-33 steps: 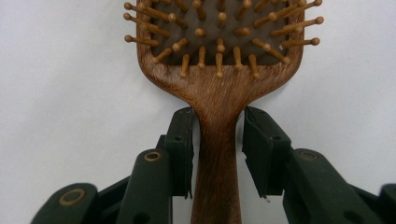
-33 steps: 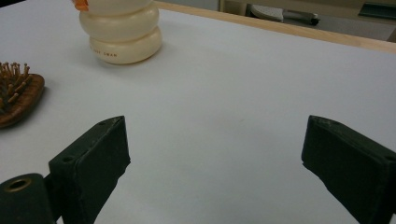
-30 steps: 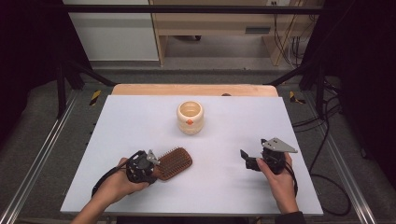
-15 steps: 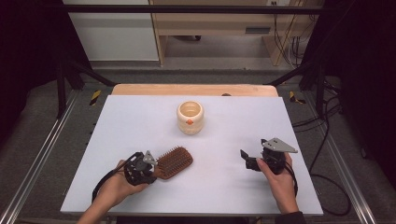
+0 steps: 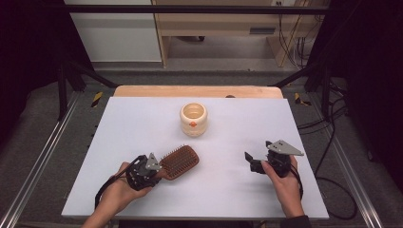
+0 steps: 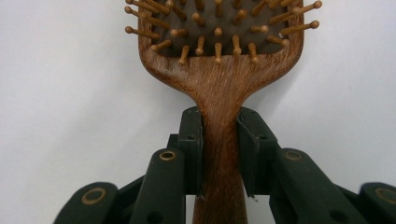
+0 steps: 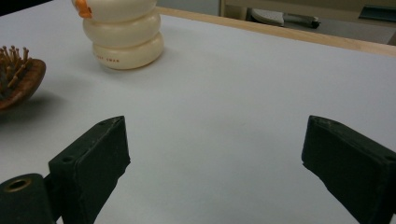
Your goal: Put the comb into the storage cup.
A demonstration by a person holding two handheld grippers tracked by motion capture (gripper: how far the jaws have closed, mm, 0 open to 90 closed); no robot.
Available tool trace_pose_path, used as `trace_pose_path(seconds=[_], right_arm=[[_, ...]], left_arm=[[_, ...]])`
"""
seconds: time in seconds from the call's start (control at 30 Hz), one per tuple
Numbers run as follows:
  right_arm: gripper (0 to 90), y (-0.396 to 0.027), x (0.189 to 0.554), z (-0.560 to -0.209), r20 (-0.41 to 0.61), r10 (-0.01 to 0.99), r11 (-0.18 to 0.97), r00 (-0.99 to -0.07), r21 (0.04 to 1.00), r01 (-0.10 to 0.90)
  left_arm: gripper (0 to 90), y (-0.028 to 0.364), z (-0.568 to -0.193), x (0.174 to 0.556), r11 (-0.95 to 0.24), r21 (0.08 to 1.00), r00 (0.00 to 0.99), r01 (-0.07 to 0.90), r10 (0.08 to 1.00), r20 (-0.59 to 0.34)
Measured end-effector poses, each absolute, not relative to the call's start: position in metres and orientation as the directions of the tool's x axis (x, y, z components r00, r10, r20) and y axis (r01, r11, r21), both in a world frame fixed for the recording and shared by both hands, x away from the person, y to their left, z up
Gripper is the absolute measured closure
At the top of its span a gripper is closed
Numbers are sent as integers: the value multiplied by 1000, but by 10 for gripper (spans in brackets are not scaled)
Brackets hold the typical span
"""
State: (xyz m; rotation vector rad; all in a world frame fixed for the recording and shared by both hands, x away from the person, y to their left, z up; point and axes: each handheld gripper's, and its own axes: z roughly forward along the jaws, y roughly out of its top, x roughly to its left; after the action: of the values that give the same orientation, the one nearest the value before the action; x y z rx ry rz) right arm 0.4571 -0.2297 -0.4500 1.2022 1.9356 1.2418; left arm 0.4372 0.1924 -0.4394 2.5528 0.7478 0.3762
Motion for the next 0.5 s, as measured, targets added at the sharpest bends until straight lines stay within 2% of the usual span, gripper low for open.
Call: trace_pose_path(seconds=[0.33, 0.5], right_arm=[[73, -221, 451, -444, 90, 863, 106, -497, 930, 353], [74, -210, 446, -437, 134, 833, 53, -537, 947, 318]], left_arm=[[721, 193, -444, 432, -665, 655, 765, 359, 612, 202], [722, 198, -450, 436, -581, 749, 737, 318, 649, 190]])
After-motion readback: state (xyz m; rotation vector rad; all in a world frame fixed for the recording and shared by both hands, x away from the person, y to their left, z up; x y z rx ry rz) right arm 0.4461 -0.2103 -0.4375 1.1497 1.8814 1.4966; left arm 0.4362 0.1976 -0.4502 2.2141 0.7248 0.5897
